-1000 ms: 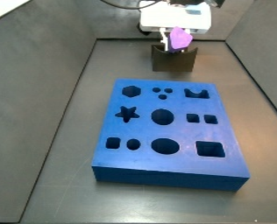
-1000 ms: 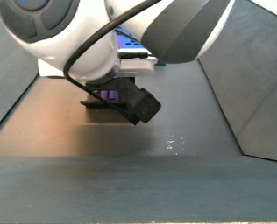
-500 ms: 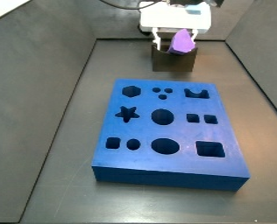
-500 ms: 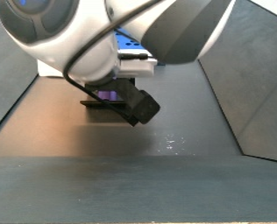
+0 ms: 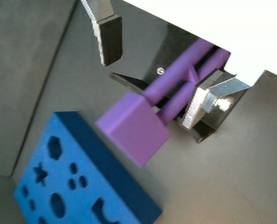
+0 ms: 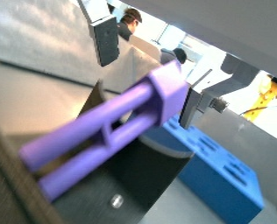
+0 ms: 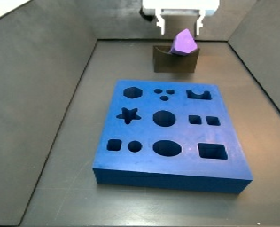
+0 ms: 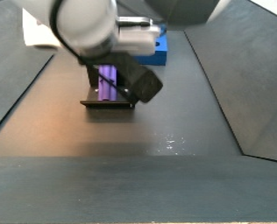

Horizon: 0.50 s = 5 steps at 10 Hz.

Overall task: Pick up the 3 prong object. Move up. Rotate the 3 prong object. Place the 3 prong object on the fixture. Regrasp the 3 prong object. Move to above the board. Insert the 3 prong object.
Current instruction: Regrasp the 3 prong object.

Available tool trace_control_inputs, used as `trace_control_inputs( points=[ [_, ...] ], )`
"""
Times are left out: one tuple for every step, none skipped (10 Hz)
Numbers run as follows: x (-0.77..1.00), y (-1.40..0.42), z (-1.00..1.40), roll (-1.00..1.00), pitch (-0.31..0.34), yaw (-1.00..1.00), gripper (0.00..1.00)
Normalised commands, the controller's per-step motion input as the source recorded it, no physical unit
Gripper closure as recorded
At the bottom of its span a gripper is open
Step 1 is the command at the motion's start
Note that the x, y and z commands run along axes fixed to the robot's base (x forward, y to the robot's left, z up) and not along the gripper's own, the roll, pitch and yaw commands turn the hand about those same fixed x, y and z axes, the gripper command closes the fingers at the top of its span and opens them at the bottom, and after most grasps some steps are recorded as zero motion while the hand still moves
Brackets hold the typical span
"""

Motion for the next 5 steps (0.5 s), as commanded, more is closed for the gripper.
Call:
trace_control_inputs(
  points=[
    [-0.03, 0.0, 0.75, 0.05, 0.074, 0.01, 0.0],
    [-0.03, 0.0, 0.52, 0.05, 0.086, 0.0, 0.0],
    [-0.03, 0.0, 0.35, 0.04, 0.089, -0.01, 0.0],
    [0.0, -0.96, 1.0, 1.0, 0.053, 0.02, 0.0],
    [0.01, -1.0, 0.95, 1.0, 0.052, 0.02, 0.0]
  ],
)
